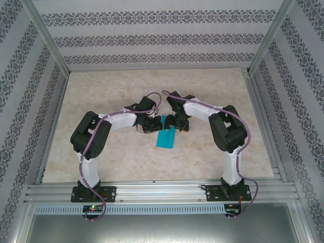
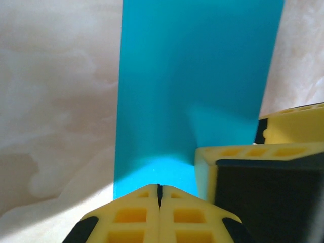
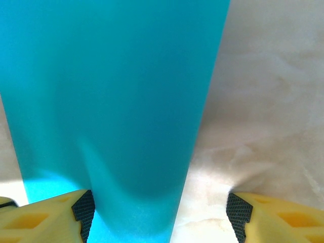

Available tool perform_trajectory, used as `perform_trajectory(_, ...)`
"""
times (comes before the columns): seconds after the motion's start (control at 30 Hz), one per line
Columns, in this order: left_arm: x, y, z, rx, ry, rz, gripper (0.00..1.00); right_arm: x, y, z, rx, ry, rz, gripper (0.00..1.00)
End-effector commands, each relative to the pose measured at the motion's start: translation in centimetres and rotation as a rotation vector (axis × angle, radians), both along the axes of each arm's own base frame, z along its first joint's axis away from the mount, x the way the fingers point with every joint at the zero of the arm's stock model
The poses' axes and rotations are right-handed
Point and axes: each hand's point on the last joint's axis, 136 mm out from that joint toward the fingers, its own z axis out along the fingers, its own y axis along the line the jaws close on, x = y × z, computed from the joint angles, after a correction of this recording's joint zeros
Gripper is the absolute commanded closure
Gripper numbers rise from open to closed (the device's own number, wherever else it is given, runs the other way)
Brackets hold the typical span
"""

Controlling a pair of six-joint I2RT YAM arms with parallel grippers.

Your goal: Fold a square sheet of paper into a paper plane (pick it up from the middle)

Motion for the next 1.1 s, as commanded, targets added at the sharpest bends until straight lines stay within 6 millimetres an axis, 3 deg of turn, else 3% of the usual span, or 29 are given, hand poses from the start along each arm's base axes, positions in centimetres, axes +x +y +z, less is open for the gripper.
perform_trajectory(0.0, -0.6, -0.1, -1.1, 0.039, 0.043, 0.003, 1.0, -1.6, -1.9, -4.3, -0.099, 0.077, -0.014, 0.26)
perform_trajectory(0.5, -1.6, 0.4, -3.3, 0.11, 0.075, -0.009, 1.0, -1.7, -1.7, -4.3, -0.094, 0.078, -0.017, 0.25)
perform_trajectory(0.63, -2.2, 0.9, -4.1, 0.135, 0.087, -0.012, 1.0, -1.2, -1.3, -3.5, -0.067, 0.058, -0.024, 0.25)
perform_trajectory(0.73, -2.6, 1.3, -4.6, 0.156, 0.091, -0.016, 1.0, 0.0, -0.4, -1.6, 0.004, 0.004, -0.038, 0.24)
perform_trajectory(0.8, -2.7, 1.6, -4.8, 0.17, 0.092, -0.018, 1.0, 1.0, -0.1, 0.8, 0.048, -0.058, -0.049, 0.23)
perform_trajectory(0.97, -2.7, 1.7, -4.8, 0.174, 0.09, -0.025, 1.0, 2.7, -0.8, 6.5, 0.176, -0.232, -0.111, 0.19)
perform_trajectory(1.07, -2.7, 1.6, -4.7, 0.173, 0.089, -0.028, 1.0, 2.7, -0.8, 8.3, 0.31, -0.294, -0.159, 0.24)
